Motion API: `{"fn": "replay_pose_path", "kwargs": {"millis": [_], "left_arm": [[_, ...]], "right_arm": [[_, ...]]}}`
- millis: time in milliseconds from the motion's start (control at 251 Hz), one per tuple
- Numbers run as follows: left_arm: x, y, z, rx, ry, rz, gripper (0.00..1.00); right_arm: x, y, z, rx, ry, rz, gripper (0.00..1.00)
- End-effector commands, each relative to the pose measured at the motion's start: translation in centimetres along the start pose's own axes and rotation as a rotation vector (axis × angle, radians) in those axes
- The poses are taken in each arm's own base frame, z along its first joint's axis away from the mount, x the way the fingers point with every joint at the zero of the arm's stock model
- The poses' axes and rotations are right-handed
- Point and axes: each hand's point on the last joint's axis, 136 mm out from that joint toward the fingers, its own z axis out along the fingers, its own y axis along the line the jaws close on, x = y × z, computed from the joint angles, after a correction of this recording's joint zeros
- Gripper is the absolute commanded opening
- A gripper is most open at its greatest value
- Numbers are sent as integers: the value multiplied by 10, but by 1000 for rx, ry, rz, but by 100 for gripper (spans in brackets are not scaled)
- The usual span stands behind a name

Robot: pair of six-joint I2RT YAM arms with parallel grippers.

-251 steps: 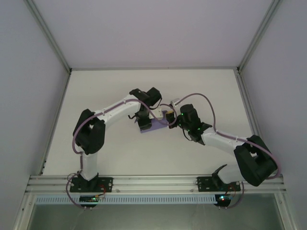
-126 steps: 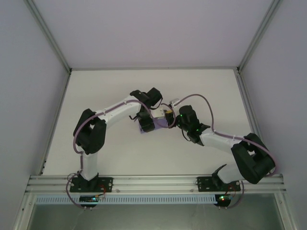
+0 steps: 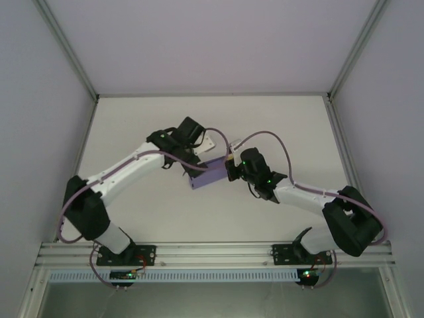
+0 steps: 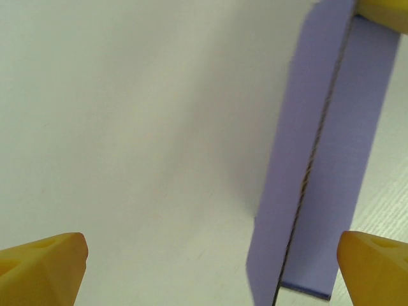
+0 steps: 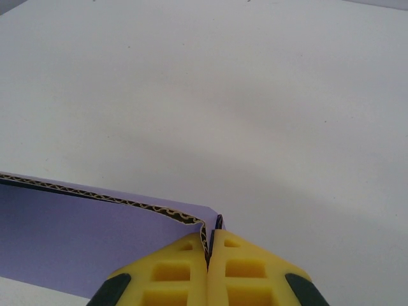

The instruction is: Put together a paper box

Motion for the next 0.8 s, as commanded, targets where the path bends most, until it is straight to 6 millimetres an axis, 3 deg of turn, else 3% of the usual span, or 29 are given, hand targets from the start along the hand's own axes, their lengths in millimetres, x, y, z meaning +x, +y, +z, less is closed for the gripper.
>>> {"fn": "replay_pose_path", "kwargs": {"millis": [0,72,144,331,794], "left_arm": [[15,19,-8,-56,8,-163,94],[25,20,-12,-51,18,-228,76],[33,16,-13,-36,21,-269,67],[46,4,-17,3,21,-355,65],[58,-18,-20,100,32,-517,56]], "right_arm": [[48,-2,-1,23,194,-24,0],[48,-1,0,27,207,-29,0],[46,-1,-1,38,211,-35,0],[42,2,-1,50,229,-40,0],[42,4,0,79,263,-38,0]]}}
